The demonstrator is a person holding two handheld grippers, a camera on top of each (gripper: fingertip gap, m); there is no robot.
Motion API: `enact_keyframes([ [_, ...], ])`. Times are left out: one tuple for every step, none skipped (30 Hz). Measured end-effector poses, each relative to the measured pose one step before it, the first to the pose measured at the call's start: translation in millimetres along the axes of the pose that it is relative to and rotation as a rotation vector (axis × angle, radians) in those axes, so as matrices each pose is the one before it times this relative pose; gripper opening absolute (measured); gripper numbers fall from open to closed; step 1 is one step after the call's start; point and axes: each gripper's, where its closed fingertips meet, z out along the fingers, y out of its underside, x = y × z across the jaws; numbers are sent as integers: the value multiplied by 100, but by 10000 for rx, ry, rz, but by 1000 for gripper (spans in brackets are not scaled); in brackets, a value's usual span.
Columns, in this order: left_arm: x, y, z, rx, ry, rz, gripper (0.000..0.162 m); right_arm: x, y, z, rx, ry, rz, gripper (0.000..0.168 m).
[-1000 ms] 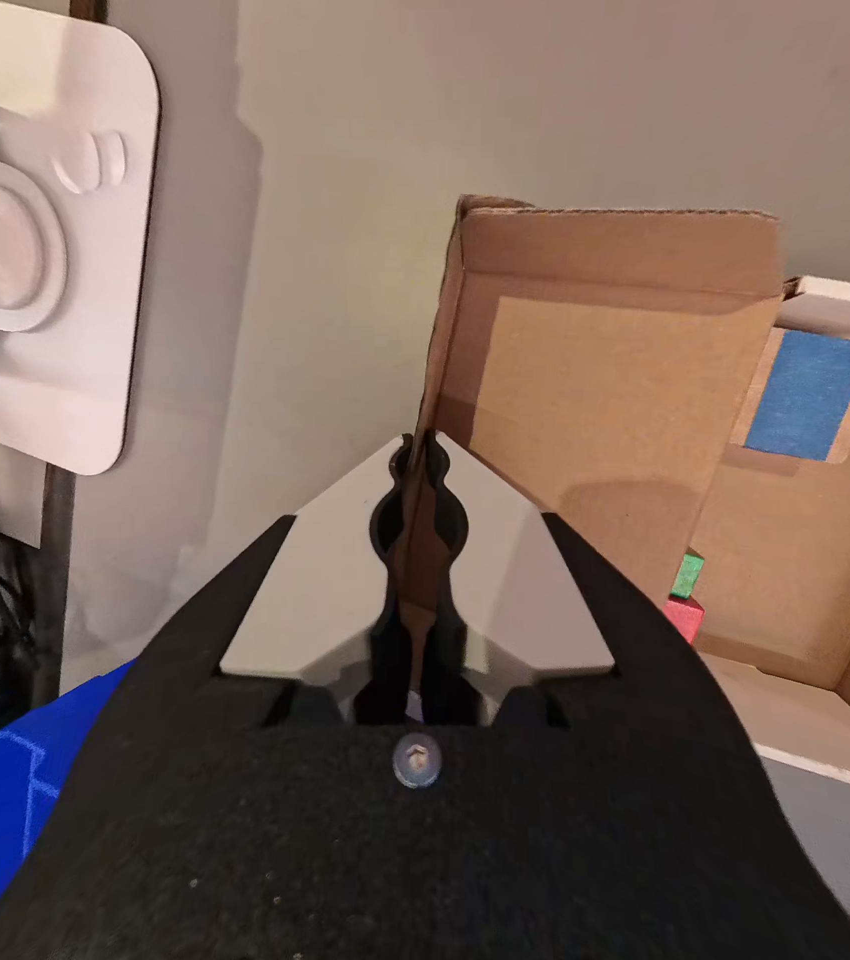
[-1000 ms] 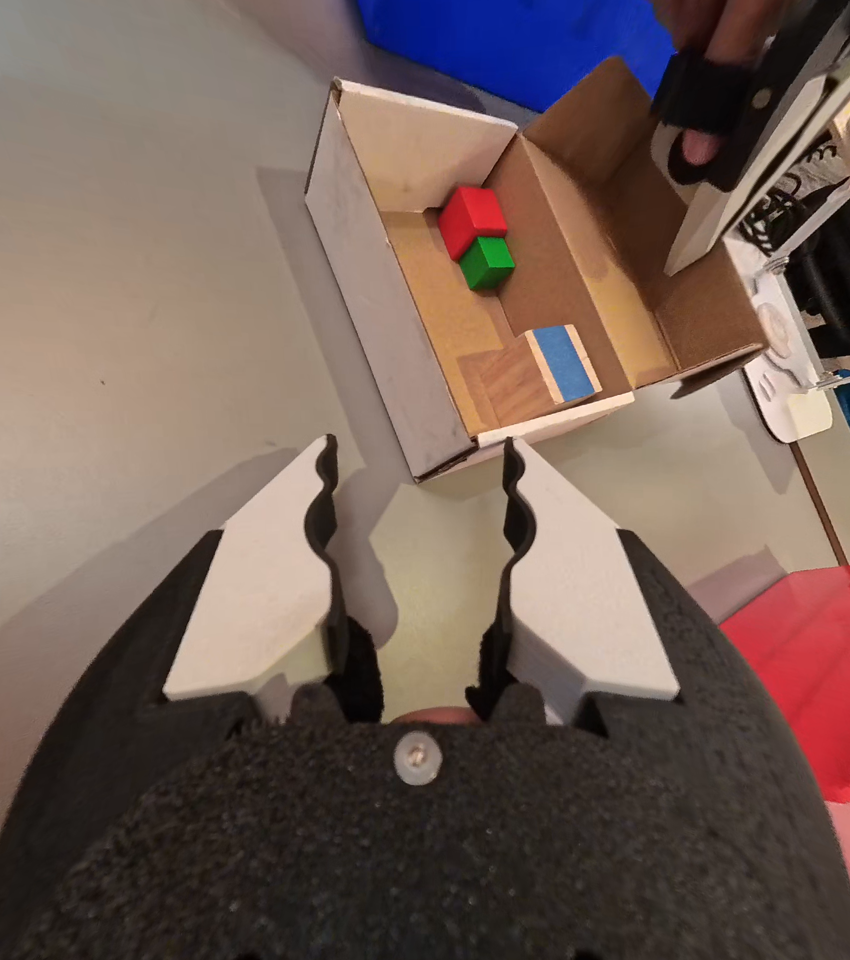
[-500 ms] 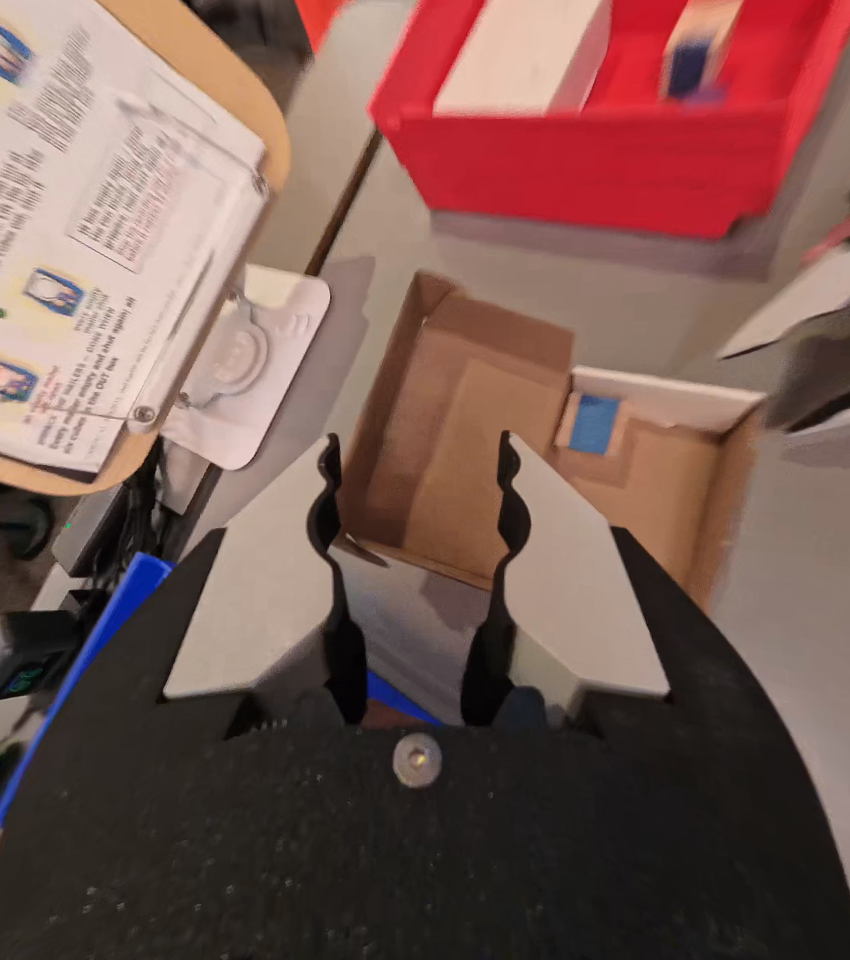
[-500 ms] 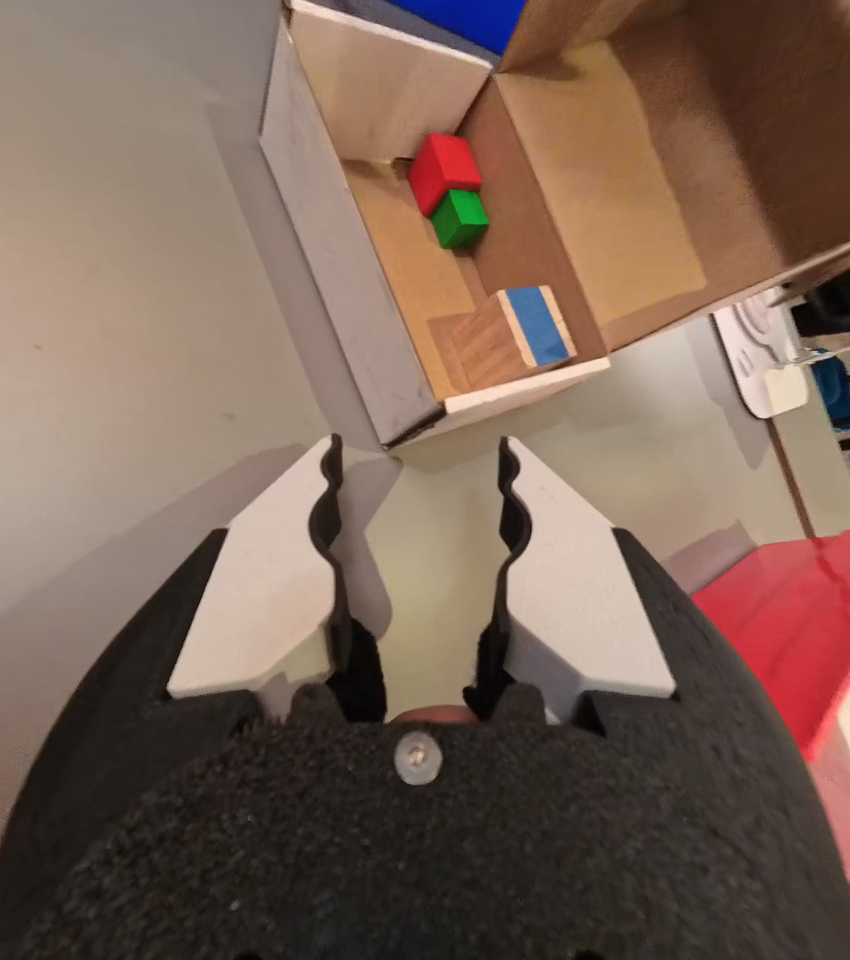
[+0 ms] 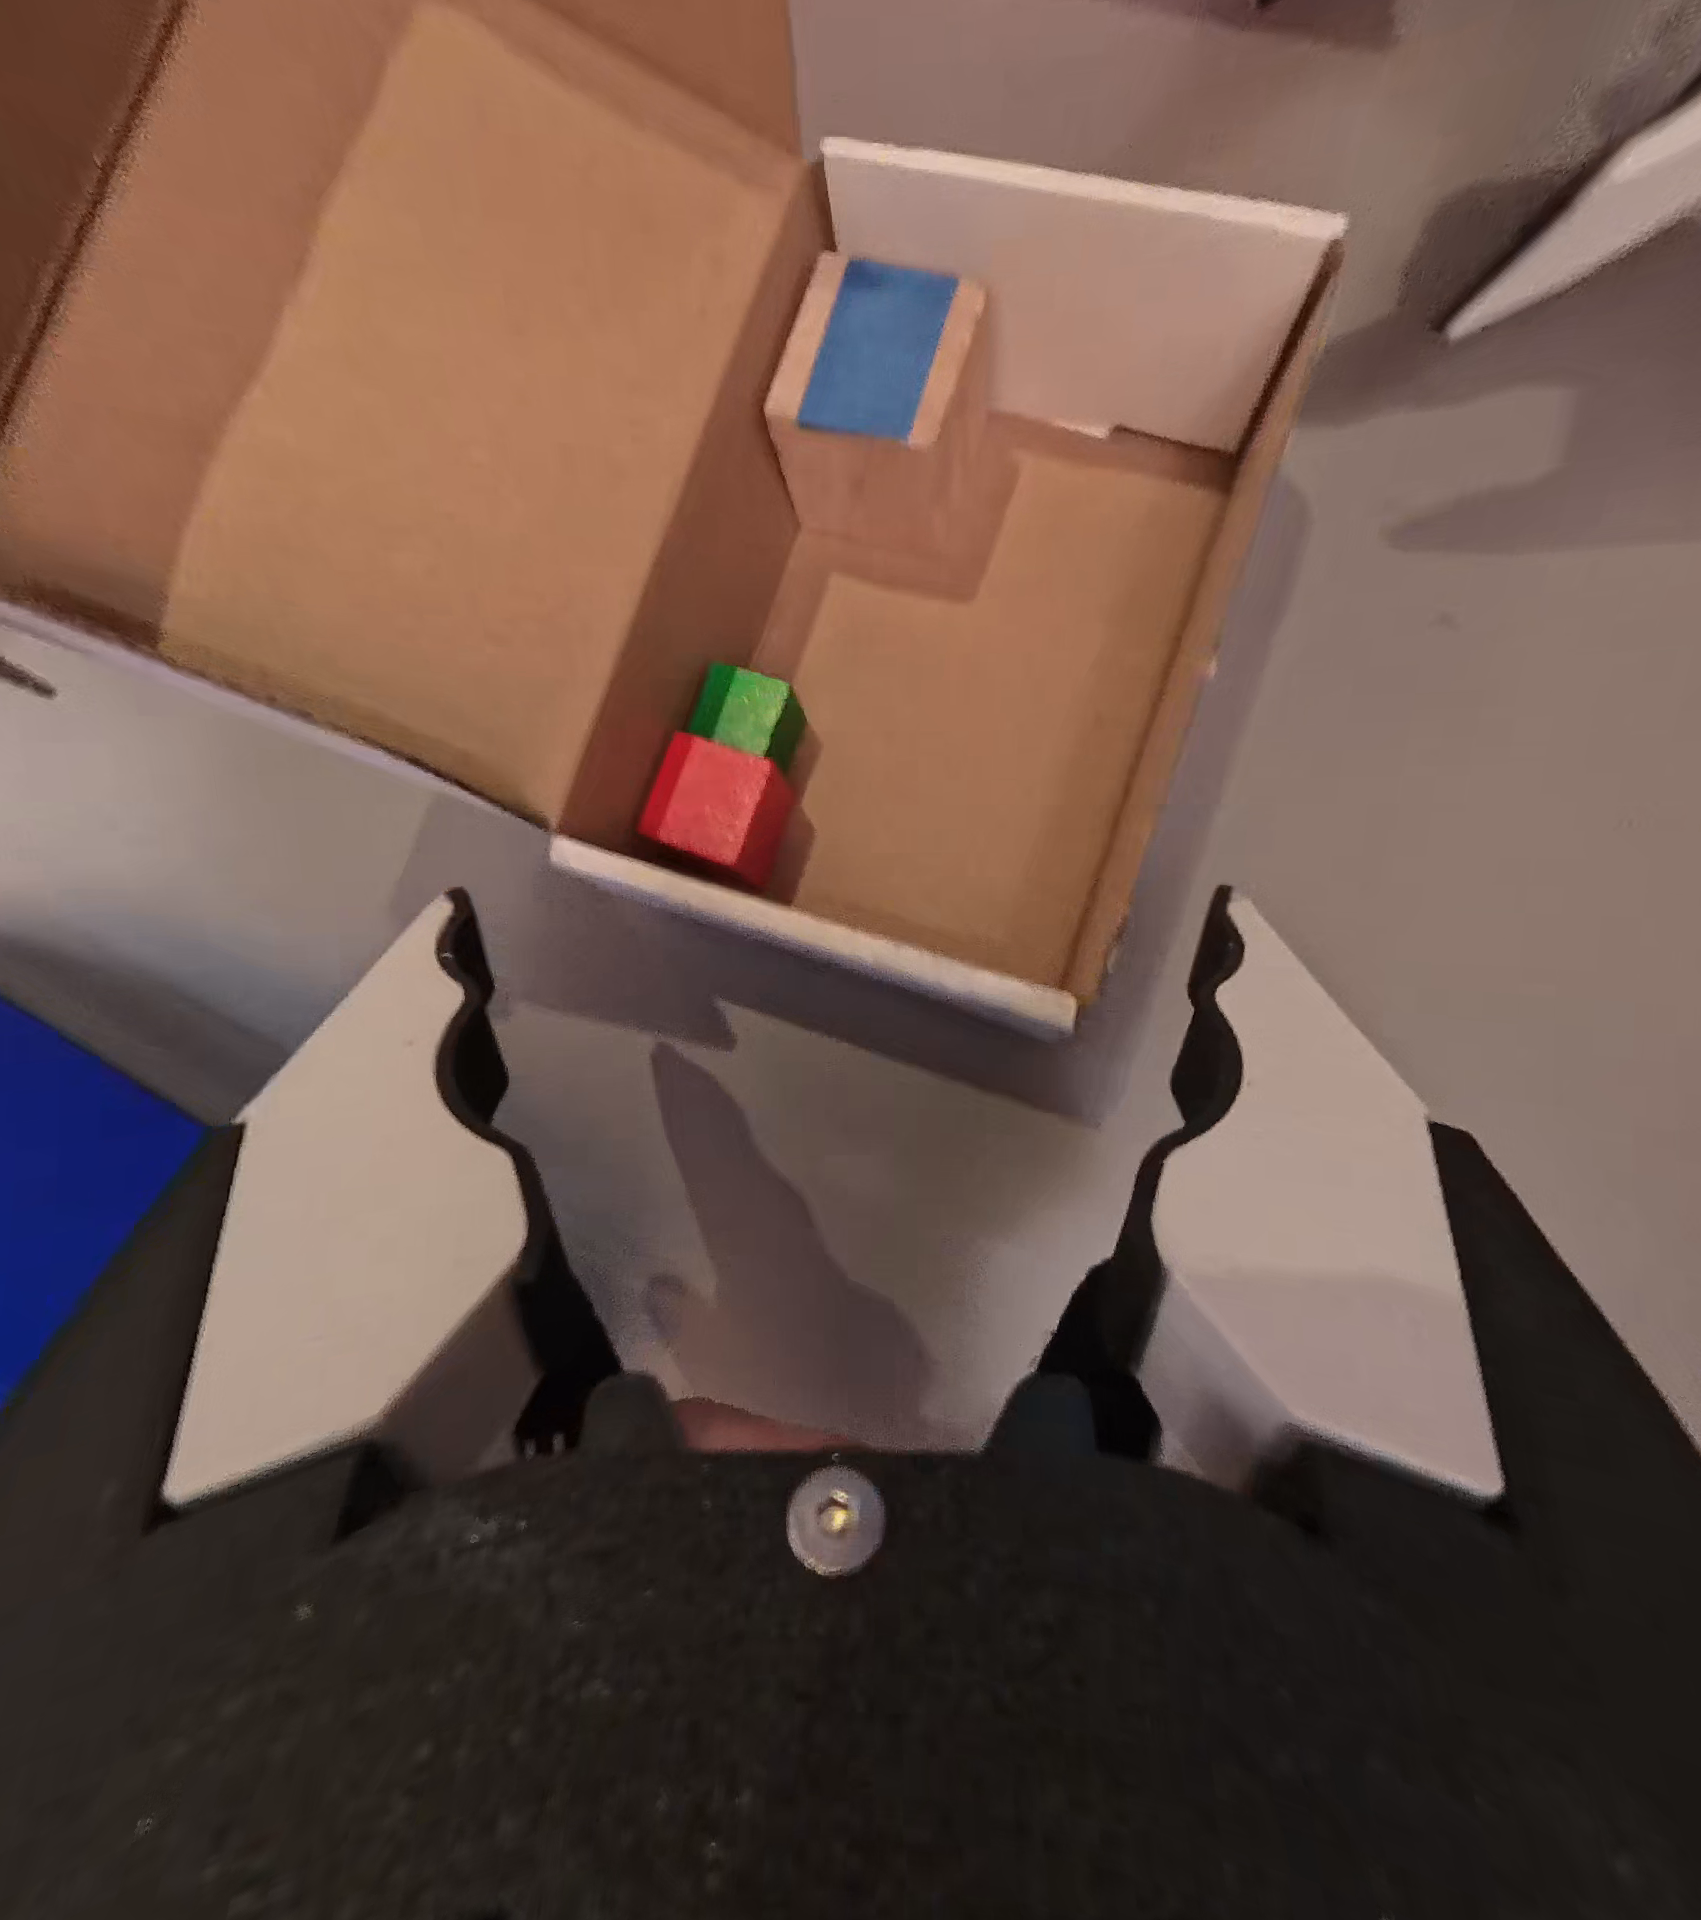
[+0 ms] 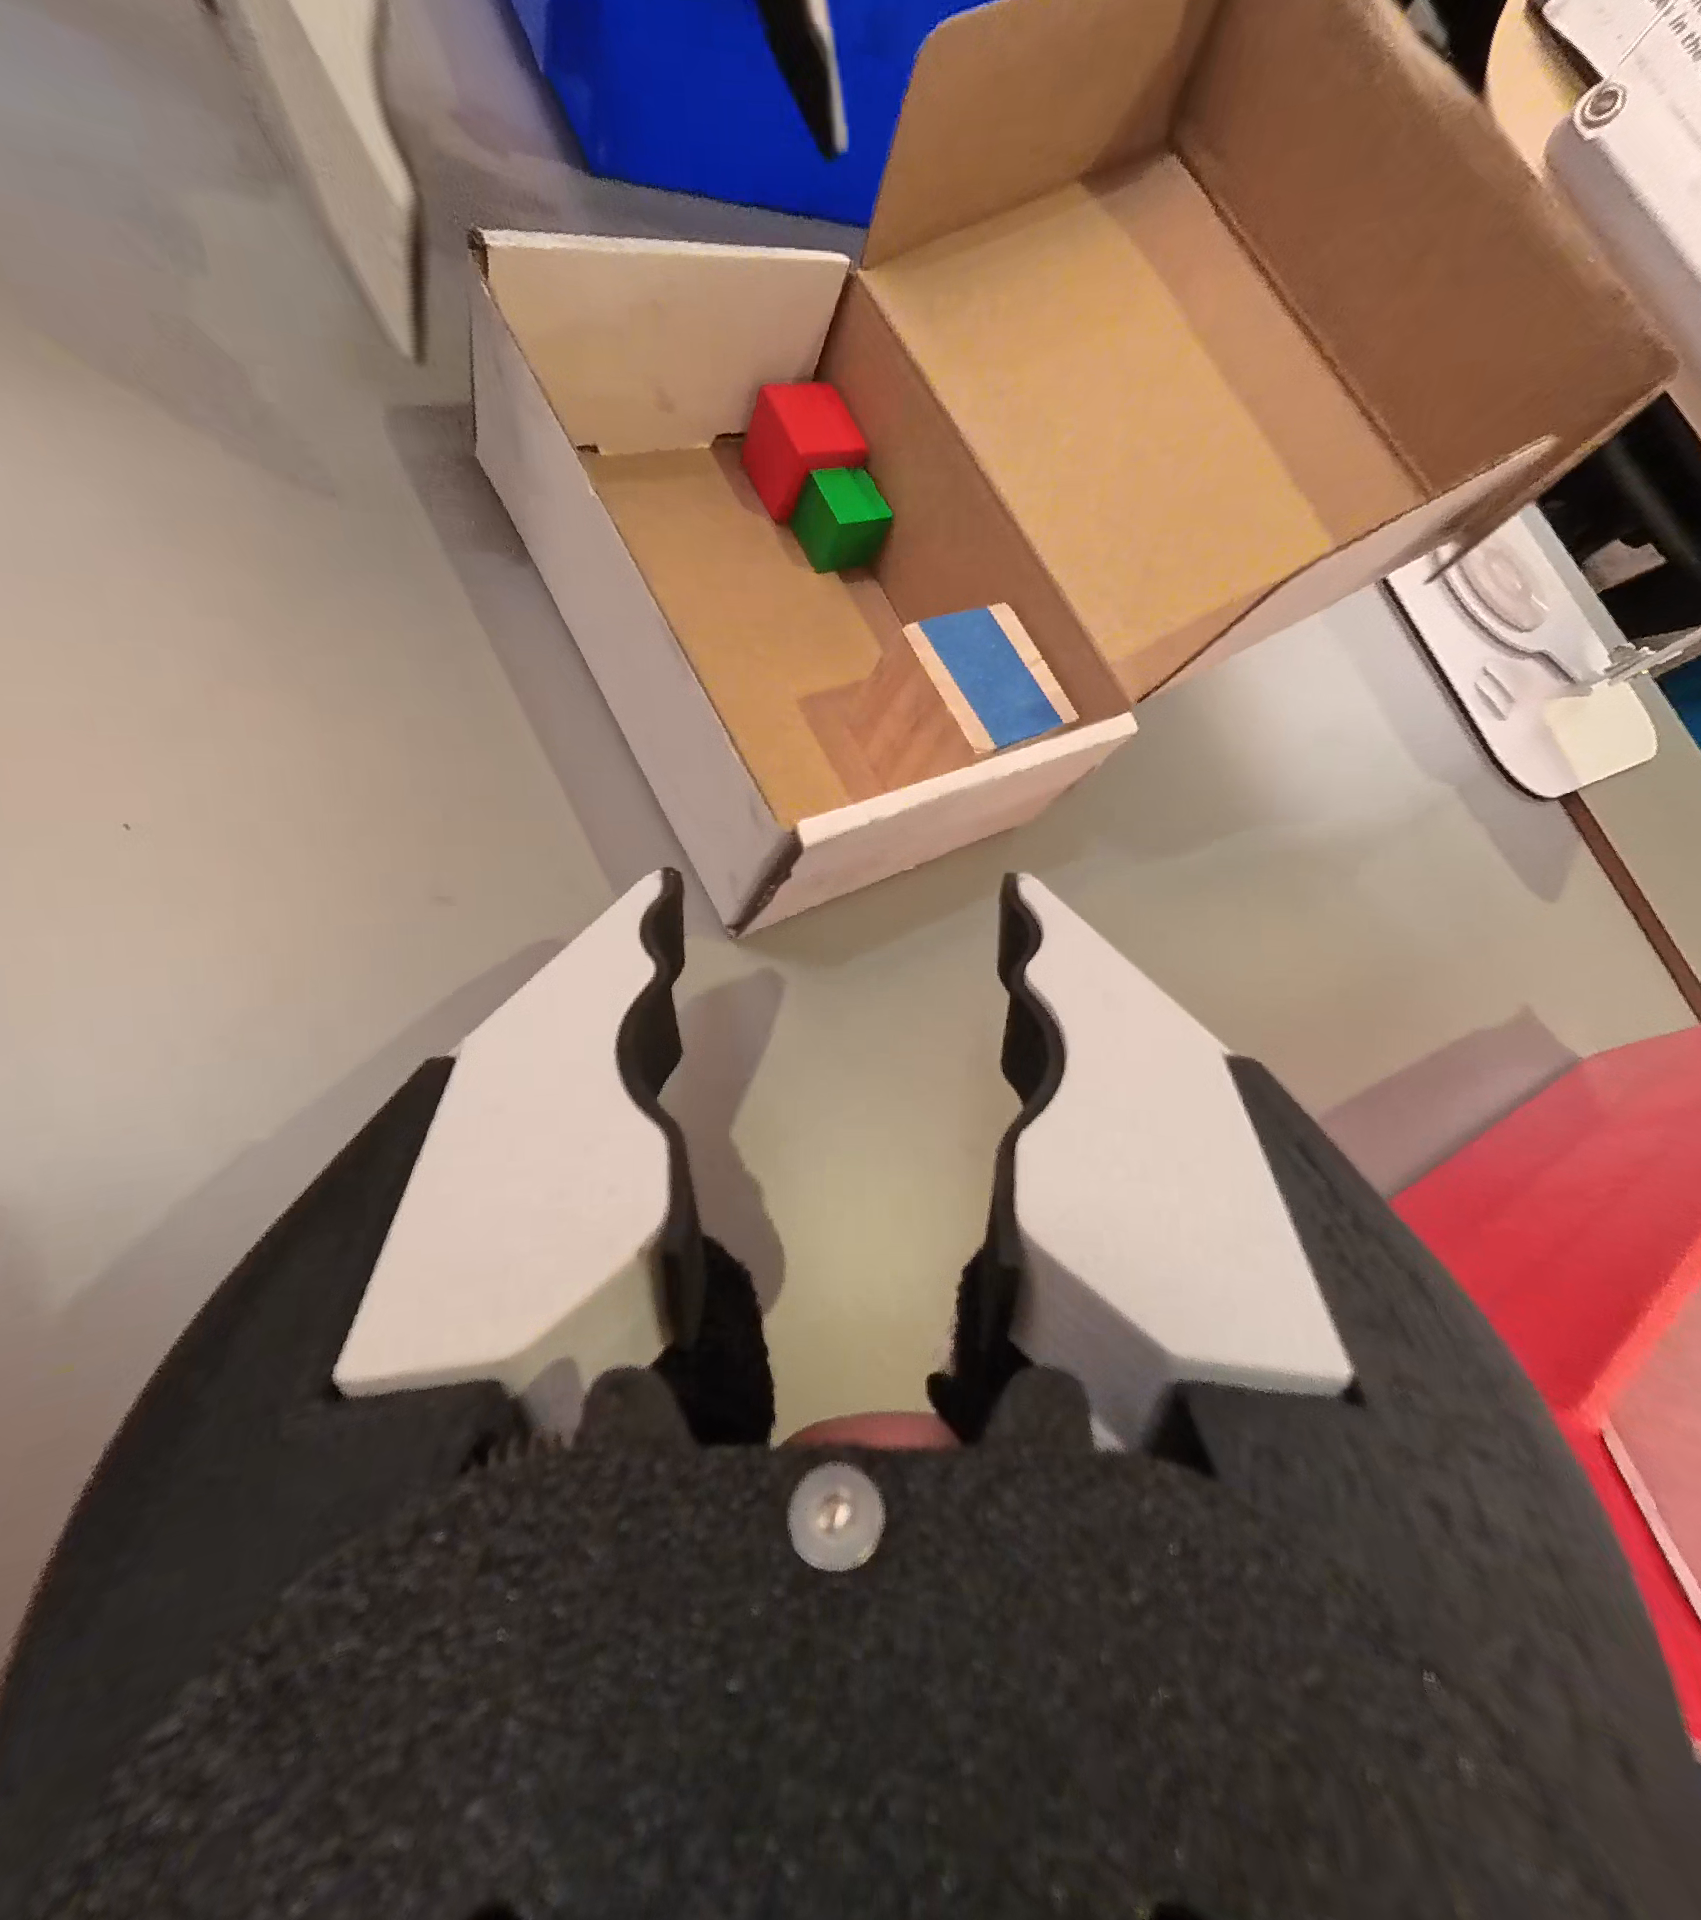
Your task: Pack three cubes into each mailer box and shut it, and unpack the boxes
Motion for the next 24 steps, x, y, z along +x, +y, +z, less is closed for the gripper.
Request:
enact_keyframes([
  [-112,-451,463,198,-42,-8,131,-146,-18,41,-5,-49,-26,61],
  [58,-436,374,204,-5,38,132,-135,20,24,-13,-59,-4,61],
  [59,-308,333,147,-19,51,132,-128,29,7,2,-73,26,61],
  [-165,-128,358,69,-104,2,133,-98,17,-52,33,-73,61,60],
  [-184,-21,382,39,-49,-72,133,-54,2,-94,50,-65,89,60],
  [-70,36,377,30,67,-103,134,-20,-29,-144,70,-61,109,60],
  [24,42,321,35,127,-131,134,-8,-79,-178,97,-54,126,60],
  [178,-16,228,60,176,-162,133,32,-134,-214,125,-43,145,60],
  [322,-15,137,74,195,-181,133,75,-165,-213,129,-34,168,59],
  [251,-41,59,105,76,-152,133,90,-187,-218,124,-40,203,59],
  [144,-5,-29,122,-71,-101,132,77,-218,-228,111,-60,229,58],
  [222,147,-95,55,-98,-56,130,33,-263,-211,113,-86,249,58],
  [309,314,-168,-36,-98,-61,127,-43,-338,-213,133,-114,262,58],
  [410,391,-197,-76,-88,-54,125,-67,-378,-174,146,-105,278,58],
  [575,372,-239,-67,-33,-12,124,-175,-391,-110,143,-133,257,58],
  [711,286,-259,-29,7,39,124,-112,-339,-46,88,-59,193,58],
  [593,186,-194,21,-82,39,123,-99,-269,35,56,-22,111,58],
  [330,113,-111,22,-218,28,123,3,-202,115,0,57,33,58],
  [174,44,-1,26,-274,-20,125,221,-80,216,-94,190,-20,58],
  [113,-83,103,54,-266,-87,129,517,35,290,-236,360,-18,59],
  [39,-214,191,88,-270,-184,131,400,-79,365,-235,259,14,59],
  [64,-272,251,103,-223,-189,135,423,-213,429,-205,232,141,60],
  [-165,-243,278,68,-321,-142,138,355,-319,480,-243,162,187,60],
  [-567,-206,247,21,-503,-76,140,372,-404,493,-247,185,233,60],
])
